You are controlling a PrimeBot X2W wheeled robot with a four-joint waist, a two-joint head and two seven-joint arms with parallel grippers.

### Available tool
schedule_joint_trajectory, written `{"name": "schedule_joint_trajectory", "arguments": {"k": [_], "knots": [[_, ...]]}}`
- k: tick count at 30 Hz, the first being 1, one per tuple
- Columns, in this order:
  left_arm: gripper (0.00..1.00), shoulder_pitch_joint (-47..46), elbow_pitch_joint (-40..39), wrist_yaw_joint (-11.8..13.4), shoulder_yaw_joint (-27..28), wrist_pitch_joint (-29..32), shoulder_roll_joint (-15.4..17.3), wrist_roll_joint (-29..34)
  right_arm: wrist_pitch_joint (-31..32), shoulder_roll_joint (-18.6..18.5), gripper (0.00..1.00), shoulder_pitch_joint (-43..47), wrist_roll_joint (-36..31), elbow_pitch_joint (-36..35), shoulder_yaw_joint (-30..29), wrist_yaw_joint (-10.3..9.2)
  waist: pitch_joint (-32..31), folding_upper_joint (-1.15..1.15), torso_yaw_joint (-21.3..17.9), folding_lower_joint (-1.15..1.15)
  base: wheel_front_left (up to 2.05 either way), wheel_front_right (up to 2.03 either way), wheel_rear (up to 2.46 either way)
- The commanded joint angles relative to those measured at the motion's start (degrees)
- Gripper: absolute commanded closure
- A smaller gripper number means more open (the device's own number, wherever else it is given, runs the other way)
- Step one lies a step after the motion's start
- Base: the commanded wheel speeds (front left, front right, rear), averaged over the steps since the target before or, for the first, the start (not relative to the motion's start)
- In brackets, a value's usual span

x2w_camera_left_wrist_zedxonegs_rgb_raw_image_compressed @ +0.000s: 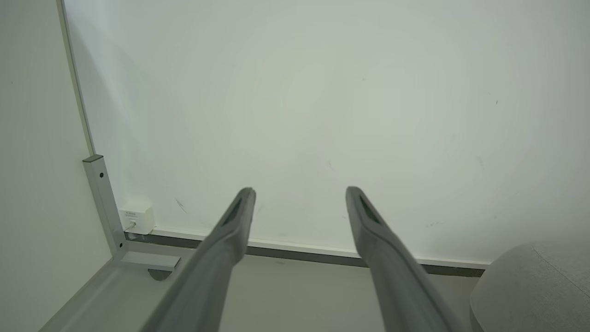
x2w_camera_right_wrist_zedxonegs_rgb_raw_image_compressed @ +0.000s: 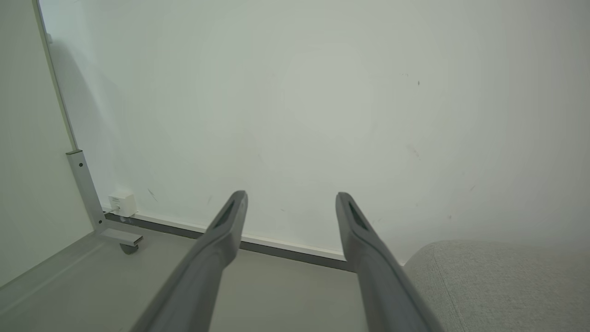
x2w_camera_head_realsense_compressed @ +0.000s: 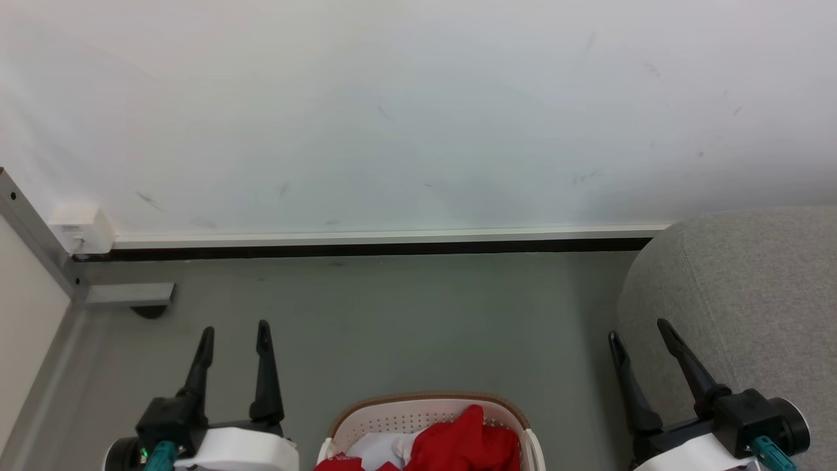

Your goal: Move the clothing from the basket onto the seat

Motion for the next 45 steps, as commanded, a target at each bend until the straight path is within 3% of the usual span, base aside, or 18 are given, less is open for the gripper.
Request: {"name": "schedule_joint_trajectory", "arguments": {"k": [1,24,37,45], "knots": [[0.0,-0.33,0.03,-0.03,0.04,-0.14,0.43,-0.28,-0.18,-0.13,0.0,-0.39,-0.1,-0.07,-0.08,-0.12,0.01,0.0,-0.03,0.0,0.0,0.0,0.0],[0.0,-0.27,0.45,-0.03,0.08,-0.11,0.41,-1.72,-0.1,-0.3,0.0,-0.7,1.35,0.18,-0.12,-0.12,0.61,0.0,-1.6,0.0,0.0,0.0,0.0],[0.0,-1.49,1.88,-0.69,-0.46,-0.11,0.41,-1.2,-0.08,-0.17,0.0,-1.63,3.02,-0.47,-1.0,-0.12,3.29,0.0,-7.16,0.0,0.0,0.0,0.0],[0.0,-5.74,8.75,-2.93,-2.16,-0.1,0.41,0.08,-0.08,-0.76,0.0,-3.5,4.5,-1.08,-1.27,-0.12,7.35,0.0,-10.52,0.0,0.0,0.0,0.0]]}}
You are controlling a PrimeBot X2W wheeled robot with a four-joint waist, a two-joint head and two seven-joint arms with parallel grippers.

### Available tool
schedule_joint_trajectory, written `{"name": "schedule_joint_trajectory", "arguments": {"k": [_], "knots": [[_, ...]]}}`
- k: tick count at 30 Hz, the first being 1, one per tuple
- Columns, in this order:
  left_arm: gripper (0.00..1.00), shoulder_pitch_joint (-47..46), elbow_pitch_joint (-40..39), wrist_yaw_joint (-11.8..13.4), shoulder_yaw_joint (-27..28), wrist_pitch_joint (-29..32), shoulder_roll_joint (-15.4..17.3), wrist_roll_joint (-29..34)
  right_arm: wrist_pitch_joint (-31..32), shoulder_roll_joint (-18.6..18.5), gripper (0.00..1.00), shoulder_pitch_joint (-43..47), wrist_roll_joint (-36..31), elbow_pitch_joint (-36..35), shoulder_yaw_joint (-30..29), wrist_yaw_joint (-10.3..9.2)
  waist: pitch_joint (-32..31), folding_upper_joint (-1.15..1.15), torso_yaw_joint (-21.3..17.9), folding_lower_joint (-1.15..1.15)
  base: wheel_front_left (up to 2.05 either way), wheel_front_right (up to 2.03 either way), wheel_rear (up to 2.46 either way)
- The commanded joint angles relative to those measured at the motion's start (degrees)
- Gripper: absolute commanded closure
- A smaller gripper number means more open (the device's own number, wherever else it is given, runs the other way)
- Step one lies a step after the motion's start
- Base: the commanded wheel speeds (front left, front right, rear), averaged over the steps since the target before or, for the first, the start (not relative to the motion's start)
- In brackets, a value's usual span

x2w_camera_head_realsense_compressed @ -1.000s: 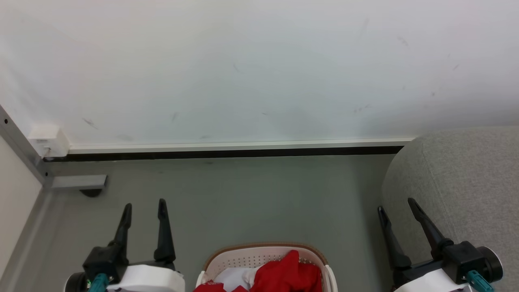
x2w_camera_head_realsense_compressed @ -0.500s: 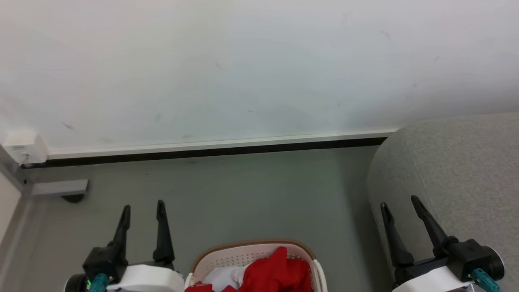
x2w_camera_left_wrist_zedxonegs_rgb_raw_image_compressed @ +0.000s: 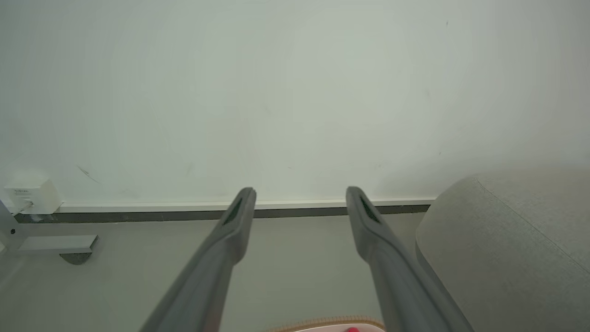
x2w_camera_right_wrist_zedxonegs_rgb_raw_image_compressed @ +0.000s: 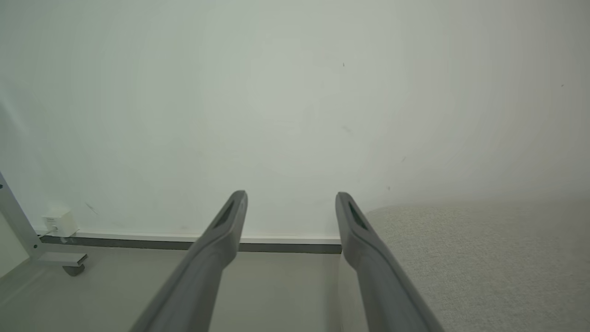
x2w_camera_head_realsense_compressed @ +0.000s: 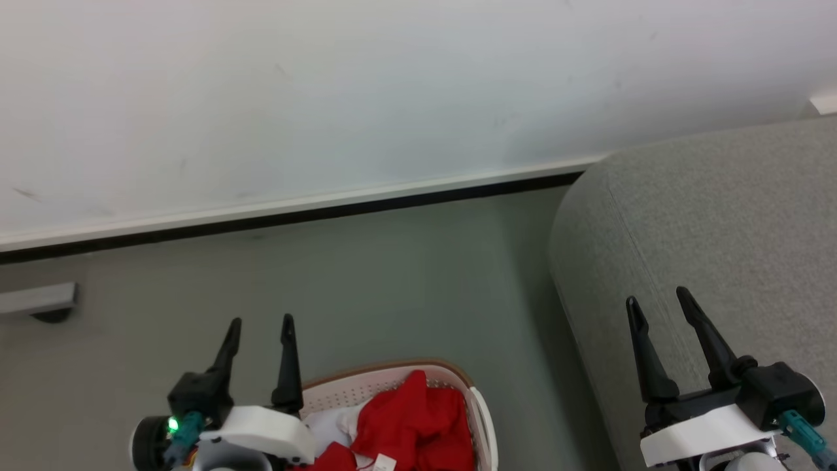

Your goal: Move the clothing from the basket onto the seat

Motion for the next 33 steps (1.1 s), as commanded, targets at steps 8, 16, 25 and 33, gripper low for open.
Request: {"name": "schedule_joint_trajectory", "arguments": {"k": [8,16,25,33], "knots": [[0.0,-7.1,11.17,-3.68,-1.85,-0.06,0.69,2.54,0.04,-0.47,0.0,-3.91,2.74,-3.05,0.47,-0.12,8.34,0.0,-5.28,0.0,0.0,0.0,0.0],[0.0,-15.41,26.2,-8.26,-3.65,-0.06,2.51,3.66,0.05,0.08,0.0,-8.43,5.46,-6.71,-2.17,-0.12,16.3,0.0,-9.4,0.0,0.0,0.0,0.0],[0.0,-24.15,40.05,-10.31,-7.41,2.64,4.31,6.1,0.05,0.88,0.0,-11.5,7.0,-9.68,-4.73,-0.12,23.49,0.0,-11.15,0.0,0.0,0.0,0.0],[0.0,-31.46,50.46,-11.89,-11.23,8.52,6.42,8.37,0.05,1.95,0.0,-15.72,11.54,-13.64,-5.97,-0.12,31.5,0.0,-13.87,0.0,0.0,0.0,0.0]]}}
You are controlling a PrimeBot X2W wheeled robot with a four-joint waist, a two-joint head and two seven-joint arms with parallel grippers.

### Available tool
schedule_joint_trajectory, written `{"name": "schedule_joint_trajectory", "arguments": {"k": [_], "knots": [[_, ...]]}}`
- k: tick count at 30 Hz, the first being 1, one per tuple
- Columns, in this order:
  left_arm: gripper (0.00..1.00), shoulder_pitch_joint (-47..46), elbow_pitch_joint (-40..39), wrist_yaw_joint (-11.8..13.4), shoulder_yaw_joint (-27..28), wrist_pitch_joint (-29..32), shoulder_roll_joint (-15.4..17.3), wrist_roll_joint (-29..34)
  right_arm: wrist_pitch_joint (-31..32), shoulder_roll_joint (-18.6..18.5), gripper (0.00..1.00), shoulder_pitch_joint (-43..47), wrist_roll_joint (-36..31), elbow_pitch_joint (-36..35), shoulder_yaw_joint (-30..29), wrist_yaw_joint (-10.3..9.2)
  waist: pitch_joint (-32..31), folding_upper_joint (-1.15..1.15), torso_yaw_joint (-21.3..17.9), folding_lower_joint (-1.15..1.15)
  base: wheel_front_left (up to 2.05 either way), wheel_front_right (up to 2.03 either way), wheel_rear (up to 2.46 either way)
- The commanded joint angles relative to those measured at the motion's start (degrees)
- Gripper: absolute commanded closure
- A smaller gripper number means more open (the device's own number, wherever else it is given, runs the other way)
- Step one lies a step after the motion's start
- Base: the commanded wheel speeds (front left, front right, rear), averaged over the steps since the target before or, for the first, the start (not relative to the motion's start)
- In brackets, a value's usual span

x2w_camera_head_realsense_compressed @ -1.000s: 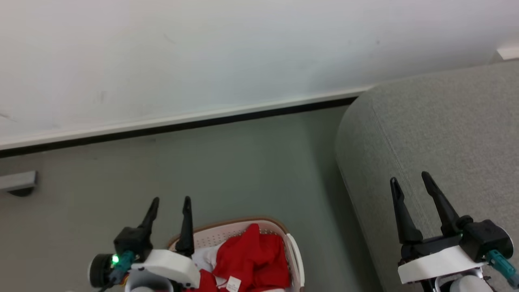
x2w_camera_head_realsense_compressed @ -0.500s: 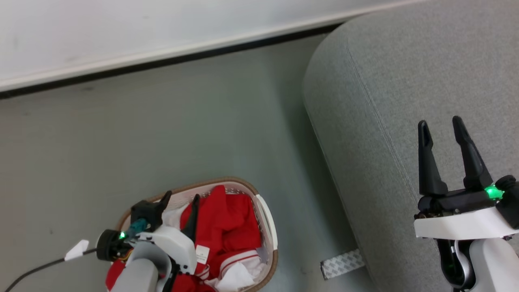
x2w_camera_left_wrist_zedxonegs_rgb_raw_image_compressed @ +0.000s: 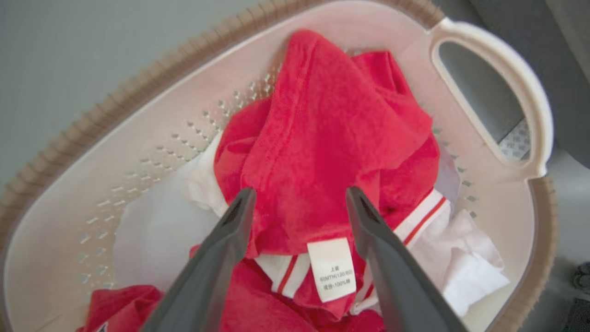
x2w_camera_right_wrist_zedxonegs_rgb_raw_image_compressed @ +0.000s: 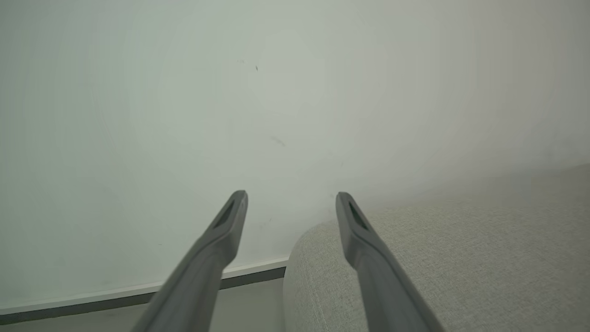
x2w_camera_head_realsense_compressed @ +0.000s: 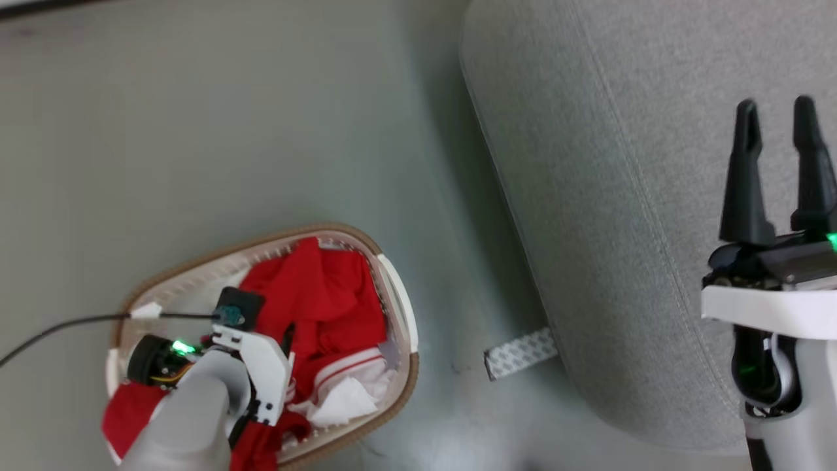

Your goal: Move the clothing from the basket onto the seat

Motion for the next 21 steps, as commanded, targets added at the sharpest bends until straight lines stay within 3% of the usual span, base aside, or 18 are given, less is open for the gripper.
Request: {"name": "schedule_joint_trajectory", "arguments": {"k": [1,12,20,21], "knots": [[0.0,-1.34,1.41,-0.36,-0.58,1.19,0.95,0.63,0.05,0.33,0.0,-1.19,1.53,-0.71,-0.48,-0.12,3.7,0.0,-1.94,-0.01,0.0,0.0,0.0],[0.0,-7.1,6.89,-1.36,-6.04,7.12,2.8,2.8,0.05,0.66,0.0,-5.06,9.67,-4.09,0.48,-0.12,11.01,0.0,-4.62,-0.01,0.0,0.0,0.0],[0.0,-7.13,8.28,-1.49,-11.48,17.39,2.82,3.62,0.05,0.67,0.0,-5.06,10.59,-4.63,2.1,-0.12,11.72,0.0,-5.24,-0.01,0.0,0.0,0.0],[0.1,-7.07,8.33,-1.49,-11.85,17.81,2.9,3.55,0.05,0.67,0.0,-5.1,10.48,-4.53,2.21,-0.12,11.7,0.0,-5.27,-0.01,0.0,0.0,0.0]]}}
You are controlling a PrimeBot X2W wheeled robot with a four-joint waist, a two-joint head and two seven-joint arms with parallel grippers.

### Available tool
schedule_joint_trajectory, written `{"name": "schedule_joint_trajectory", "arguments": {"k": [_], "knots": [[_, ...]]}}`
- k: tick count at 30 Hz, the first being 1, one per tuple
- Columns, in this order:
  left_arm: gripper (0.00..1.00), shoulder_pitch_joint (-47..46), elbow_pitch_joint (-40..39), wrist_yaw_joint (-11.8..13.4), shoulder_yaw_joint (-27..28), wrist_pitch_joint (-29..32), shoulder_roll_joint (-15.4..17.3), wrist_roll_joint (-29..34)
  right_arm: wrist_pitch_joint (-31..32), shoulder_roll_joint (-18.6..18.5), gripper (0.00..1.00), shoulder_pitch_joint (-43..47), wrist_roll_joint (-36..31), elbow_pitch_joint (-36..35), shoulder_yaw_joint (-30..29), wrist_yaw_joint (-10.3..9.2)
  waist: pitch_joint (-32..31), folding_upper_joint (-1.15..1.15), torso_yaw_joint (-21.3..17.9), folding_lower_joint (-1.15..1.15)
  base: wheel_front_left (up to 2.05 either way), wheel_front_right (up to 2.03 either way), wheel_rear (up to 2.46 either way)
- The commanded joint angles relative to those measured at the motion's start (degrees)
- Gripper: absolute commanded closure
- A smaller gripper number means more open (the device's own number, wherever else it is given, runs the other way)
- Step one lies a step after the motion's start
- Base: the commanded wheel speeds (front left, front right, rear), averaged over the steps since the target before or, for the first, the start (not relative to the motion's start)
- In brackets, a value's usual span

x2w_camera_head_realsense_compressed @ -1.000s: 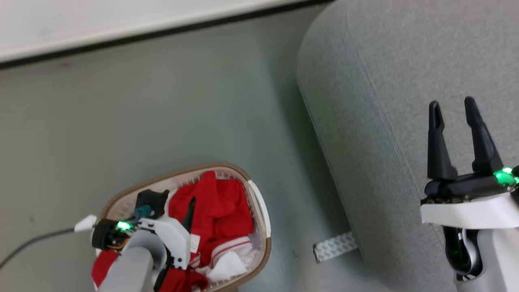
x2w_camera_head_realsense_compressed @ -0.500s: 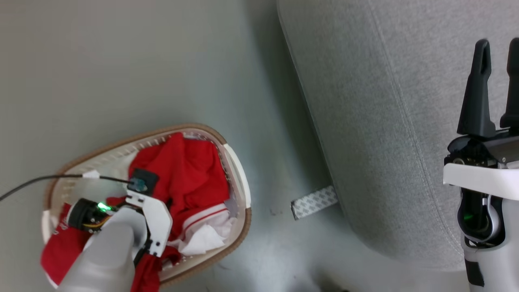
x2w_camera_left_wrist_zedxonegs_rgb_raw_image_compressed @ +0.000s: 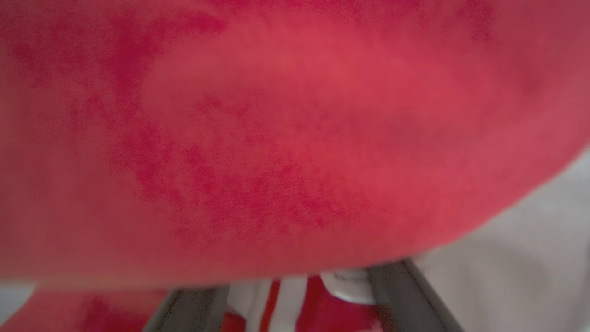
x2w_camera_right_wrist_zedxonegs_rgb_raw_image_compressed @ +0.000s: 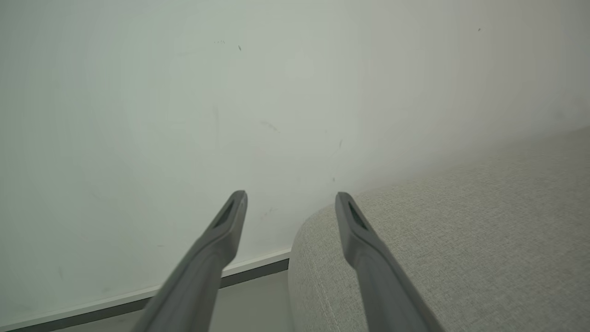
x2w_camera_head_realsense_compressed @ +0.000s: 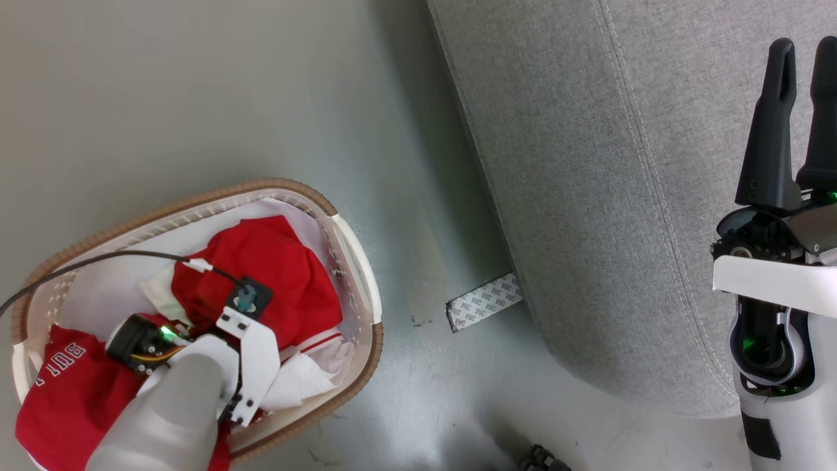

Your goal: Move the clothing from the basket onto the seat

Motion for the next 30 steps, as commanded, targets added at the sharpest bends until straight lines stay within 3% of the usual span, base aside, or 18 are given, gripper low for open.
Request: {"name": "schedule_joint_trajectory", "arguments": {"k": [1,2,9,20,30], "knots": [[0.22,0.17,0.37,-0.22,-0.5,0.36,0.66,-0.5,0.06,0.18,0.0,-0.47,-0.06,0.05,0.14,-0.12,-0.06,0.0,-0.03,0.0,0.0,0.0,0.0],[1.0,0.27,0.33,-0.21,-0.81,-0.32,0.66,-0.74,0.06,0.19,0.0,-0.5,-0.18,0.16,0.17,-0.12,-0.16,0.0,-0.03,0.0,0.0,0.0,0.0],[1.0,2.0,-0.5,-0.18,-1.8,-6.06,-0.97,-2.73,0.05,0.17,0.0,0.26,1.07,0.75,0.0,-0.12,-4.09,0.0,1.17,0.0,0.0,0.0,0.0],[1.0,8.0,-2.1,-0.18,-1.76,-16.72,-6.8,-9.34,0.06,-0.53,0.0,4.27,-3.53,2.99,0.28,-0.12,-22.19,0.0,6.73,0.0,0.0,0.0,0.0],[1.0,14.49,-8.77,-0.18,-1.5,-25.06,-7.79,-19.95,0.06,-2.44,0.0,10.19,-3.61,5.18,1.23,-0.12,-34.82,0.0,12.36,0.0,0.0,0.0,0.0]]}}
